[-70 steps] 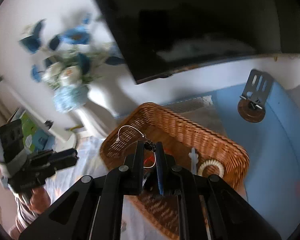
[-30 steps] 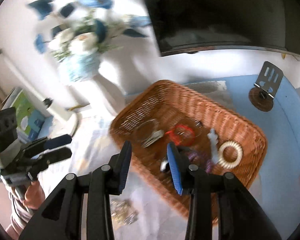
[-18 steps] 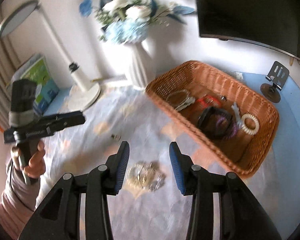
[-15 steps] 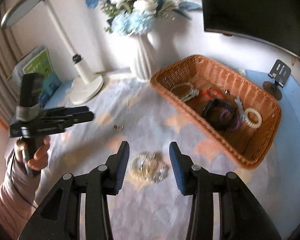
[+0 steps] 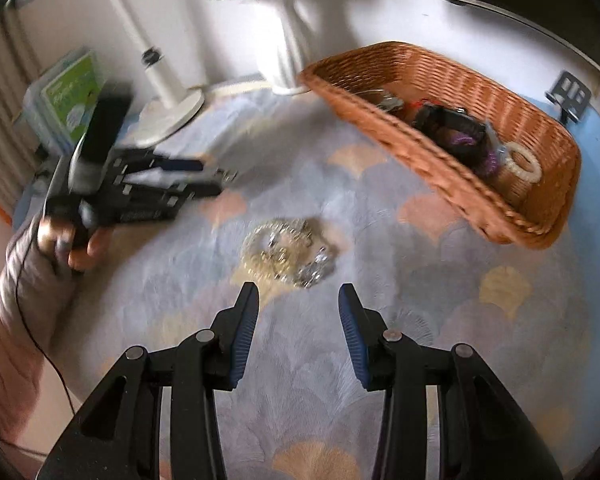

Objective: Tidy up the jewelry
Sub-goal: 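Move both tools back to the cloth and close the left tool on the gold charm, then grasp the clear bead chain bracelet with the right tool while the left tool holds the charm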

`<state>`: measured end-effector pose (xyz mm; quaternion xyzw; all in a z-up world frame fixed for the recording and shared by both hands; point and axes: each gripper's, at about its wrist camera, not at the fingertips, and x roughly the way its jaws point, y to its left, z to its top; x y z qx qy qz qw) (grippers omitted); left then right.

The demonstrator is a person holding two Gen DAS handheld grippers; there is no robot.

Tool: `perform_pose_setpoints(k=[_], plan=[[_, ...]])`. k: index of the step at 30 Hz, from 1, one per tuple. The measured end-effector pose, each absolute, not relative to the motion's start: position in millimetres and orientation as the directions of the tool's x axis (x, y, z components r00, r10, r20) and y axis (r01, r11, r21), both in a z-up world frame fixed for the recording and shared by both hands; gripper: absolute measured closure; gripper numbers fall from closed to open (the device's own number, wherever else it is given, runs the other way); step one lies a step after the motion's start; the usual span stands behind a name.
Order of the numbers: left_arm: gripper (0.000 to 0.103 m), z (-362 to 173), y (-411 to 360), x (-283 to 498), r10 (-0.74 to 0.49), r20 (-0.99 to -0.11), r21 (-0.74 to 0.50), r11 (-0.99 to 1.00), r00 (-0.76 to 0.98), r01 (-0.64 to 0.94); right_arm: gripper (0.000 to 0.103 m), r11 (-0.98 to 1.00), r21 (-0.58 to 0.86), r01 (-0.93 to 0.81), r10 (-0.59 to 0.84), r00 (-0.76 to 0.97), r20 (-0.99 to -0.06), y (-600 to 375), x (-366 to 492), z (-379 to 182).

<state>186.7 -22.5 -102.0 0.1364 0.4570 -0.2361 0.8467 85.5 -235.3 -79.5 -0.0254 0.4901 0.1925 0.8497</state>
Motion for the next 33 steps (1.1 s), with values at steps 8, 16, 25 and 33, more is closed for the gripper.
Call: perform_pose_setpoints(k=[8, 16, 25, 33], plan=[[0.08, -103, -26, 190, -0.335, -0.812, -0.033, 0.844, 0.478, 0.535, 0.058, 0.884, 0.073, -0.463, 0.303, 0.445, -0.843, -207, 80, -95], [0.083, -104, -28, 189, -0.354, -0.798, -0.047, 0.843, 0.488, 0.535, 0.064, 0.875, -0.003, -0.484, 0.246, 0.449, -0.859, -197, 88, -118], [0.083, -105, -27, 186, -0.353, -0.797, -0.039, 0.84, 0.491, 0.541, 0.065, 0.872, -0.075, -0.483, 0.2, 0.493, -0.847, -185, 100, -120], [0.083, -105, -26, 185, -0.353, -0.796, -0.04, 0.841, 0.491, 0.54, 0.076, 0.865, -0.104, -0.491, 0.189, 0.511, -0.839, -177, 105, -122]])
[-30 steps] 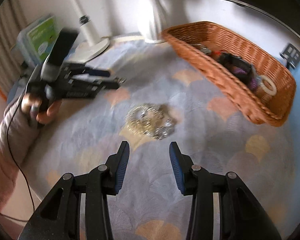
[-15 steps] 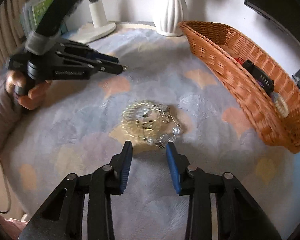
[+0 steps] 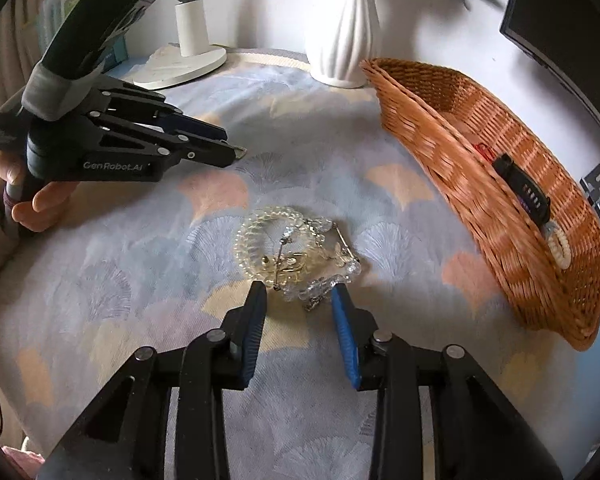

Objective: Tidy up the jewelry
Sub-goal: 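Grasp the clear bead chain bracelet with the right tool while the left tool holds the charm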

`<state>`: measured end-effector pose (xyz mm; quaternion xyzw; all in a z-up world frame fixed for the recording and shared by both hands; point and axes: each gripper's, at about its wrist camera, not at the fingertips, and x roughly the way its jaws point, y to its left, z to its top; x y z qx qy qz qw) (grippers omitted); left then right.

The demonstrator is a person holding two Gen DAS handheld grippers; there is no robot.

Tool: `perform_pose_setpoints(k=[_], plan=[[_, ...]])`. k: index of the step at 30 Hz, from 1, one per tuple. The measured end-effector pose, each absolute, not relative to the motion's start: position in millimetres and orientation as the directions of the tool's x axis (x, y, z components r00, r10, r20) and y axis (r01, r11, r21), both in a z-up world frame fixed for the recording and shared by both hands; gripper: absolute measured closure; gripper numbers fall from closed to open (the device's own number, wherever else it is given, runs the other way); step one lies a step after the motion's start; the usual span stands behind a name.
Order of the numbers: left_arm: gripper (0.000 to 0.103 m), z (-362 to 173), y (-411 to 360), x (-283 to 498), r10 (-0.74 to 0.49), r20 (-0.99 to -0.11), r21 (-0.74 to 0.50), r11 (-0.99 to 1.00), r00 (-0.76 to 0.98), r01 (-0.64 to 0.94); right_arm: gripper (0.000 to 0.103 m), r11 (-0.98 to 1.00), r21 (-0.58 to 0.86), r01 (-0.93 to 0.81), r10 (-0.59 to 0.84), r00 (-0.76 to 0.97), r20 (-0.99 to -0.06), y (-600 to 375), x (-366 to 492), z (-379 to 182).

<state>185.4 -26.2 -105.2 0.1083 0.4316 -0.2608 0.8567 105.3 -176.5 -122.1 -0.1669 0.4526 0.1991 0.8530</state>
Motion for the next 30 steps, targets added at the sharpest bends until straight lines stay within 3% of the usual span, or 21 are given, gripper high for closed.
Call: perform_pose_setpoints(k=[1, 2, 13, 16, 19, 25, 28, 30], plan=[[0.083, -105, -26, 185, -0.353, -0.796, -0.039, 0.84, 0.492, 0.541, 0.095, 0.863, -0.088, -0.497, 0.203, 0.502, -0.841, -176, 105, -122], [0.083, -105, -26, 185, -0.353, -0.796, -0.038, 0.84, 0.492, 0.541, 0.103, 0.863, -0.077, -0.499, 0.211, 0.495, -0.843, -175, 105, -123], [0.083, -105, -26, 184, -0.351, -0.795, -0.035, 0.84, 0.494, 0.541, 0.102, 0.933, 0.099, -0.347, 0.276, 0.51, -0.815, -225, 110, -105], [0.083, -105, -26, 184, -0.354, -0.792, -0.034, 0.838, 0.497, 0.544, 0.09, 0.93, 0.132, -0.344, 0.291, 0.466, -0.835, -213, 122, -104], [0.083, -105, -26, 184, -0.354, -0.792, -0.033, 0.838, 0.497, 0.544, 0.076, 0.937, 0.057, -0.346, 0.23, 0.484, -0.844, -198, 132, -108], [0.083, -105, -26, 184, -0.354, -0.791, -0.032, 0.838, 0.498, 0.545, 0.076, 0.941, -0.001, -0.339, 0.171, 0.477, -0.862, -189, 139, -122], [0.083, -105, -26, 184, -0.354, -0.791, -0.03, 0.837, 0.499, 0.547, 0.093, 0.933, -0.066, -0.354, 0.128, 0.497, -0.858, -181, 131, -121], [0.083, -105, -26, 183, -0.354, -0.791, -0.028, 0.836, 0.5, 0.548, 0.093, 0.934, -0.061, -0.351, 0.13, 0.495, -0.859, -183, 127, -120]])
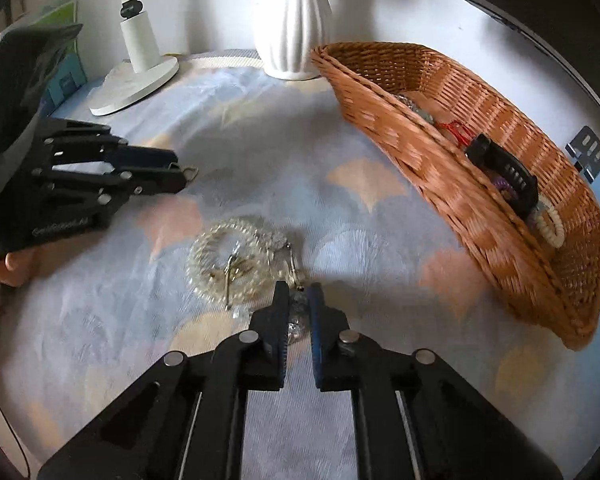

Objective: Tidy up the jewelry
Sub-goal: 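Grasp the clear bead chain bracelet with the right tool while the left tool holds the charm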

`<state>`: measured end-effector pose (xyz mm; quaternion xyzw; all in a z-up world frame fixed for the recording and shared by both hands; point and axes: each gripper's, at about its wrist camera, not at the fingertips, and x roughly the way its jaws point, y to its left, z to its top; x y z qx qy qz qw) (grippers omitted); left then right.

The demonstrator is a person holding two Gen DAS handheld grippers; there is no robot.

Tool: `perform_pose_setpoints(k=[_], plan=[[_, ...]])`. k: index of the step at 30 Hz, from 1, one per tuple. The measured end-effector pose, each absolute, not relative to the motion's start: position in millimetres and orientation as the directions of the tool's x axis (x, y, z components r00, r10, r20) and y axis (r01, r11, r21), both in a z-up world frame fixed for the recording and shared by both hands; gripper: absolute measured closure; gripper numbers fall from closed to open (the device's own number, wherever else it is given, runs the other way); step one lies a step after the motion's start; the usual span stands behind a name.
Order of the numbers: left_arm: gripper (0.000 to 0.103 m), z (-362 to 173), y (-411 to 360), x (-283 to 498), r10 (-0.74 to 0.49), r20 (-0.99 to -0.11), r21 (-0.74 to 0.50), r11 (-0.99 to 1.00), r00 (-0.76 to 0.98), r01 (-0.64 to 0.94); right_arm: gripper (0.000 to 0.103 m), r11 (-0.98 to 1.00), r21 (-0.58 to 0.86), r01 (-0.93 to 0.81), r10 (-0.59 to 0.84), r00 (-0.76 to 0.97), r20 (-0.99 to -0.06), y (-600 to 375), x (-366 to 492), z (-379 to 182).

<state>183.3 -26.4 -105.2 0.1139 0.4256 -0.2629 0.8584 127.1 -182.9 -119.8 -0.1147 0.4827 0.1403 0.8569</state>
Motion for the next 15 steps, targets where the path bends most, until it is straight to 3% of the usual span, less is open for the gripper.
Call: perform_pose_setpoints(k=[10, 15], plan=[[0.082, -105, -28, 181, -0.358, -0.79, -0.026, 0.83, 0.498, 0.557, 0.093, 0.935, 0.173, -0.31, 0.332, 0.591, -0.735, -230, 97, -40], [0.082, -105, -29, 180, -0.356, -0.79, -0.021, 0.829, 0.499, 0.559, 0.093, 0.935, 0.19, -0.299, 0.339, 0.603, -0.722, -242, 90, -28]])
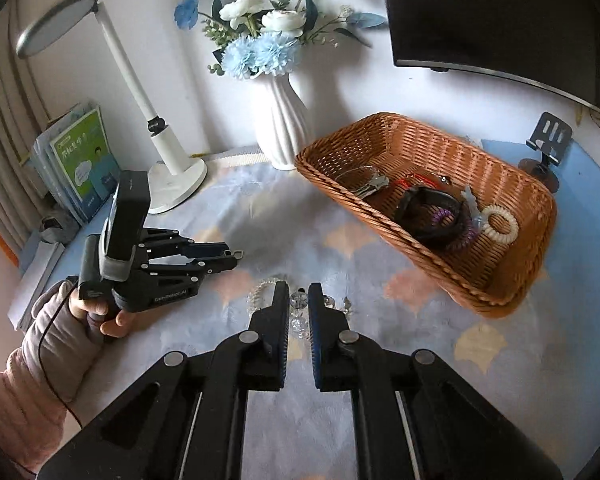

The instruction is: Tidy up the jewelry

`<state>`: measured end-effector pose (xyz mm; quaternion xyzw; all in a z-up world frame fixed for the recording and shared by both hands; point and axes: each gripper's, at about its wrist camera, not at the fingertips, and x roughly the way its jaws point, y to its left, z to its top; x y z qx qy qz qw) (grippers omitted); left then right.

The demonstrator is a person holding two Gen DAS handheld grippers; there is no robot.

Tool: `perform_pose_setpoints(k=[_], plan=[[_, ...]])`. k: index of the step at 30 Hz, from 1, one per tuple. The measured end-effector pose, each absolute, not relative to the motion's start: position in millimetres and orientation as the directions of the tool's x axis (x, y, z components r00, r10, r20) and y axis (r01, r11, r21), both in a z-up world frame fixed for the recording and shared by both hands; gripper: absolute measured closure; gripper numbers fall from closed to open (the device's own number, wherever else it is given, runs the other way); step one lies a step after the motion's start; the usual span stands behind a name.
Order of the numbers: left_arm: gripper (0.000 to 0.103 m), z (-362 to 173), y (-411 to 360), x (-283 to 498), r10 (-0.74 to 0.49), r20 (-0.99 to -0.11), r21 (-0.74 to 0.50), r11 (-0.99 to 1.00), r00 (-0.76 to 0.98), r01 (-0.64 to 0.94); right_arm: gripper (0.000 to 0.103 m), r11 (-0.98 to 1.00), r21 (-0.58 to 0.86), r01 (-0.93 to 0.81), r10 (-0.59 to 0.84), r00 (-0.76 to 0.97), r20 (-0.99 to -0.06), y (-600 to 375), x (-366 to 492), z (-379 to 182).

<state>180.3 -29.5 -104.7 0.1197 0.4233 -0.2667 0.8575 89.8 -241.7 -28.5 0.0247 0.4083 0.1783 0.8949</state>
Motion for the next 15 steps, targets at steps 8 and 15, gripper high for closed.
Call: perform_pose_setpoints(k=[8, 15], plan=[[0.087, -105, -31, 183, -0.346, -0.794, -0.014, 0.832, 0.5, 0.555, 0.093, 0.932, 0.226, -0.282, 0.353, 0.576, -0.737, -252, 83, -41], [0.093, -101, -26, 187, -0.362, -0.8, -0.058, 0.841, 0.479, 0.538, 0.093, 0.938, 0.217, -0.271, 0.34, 0.592, -0.731, -264, 78, -35]])
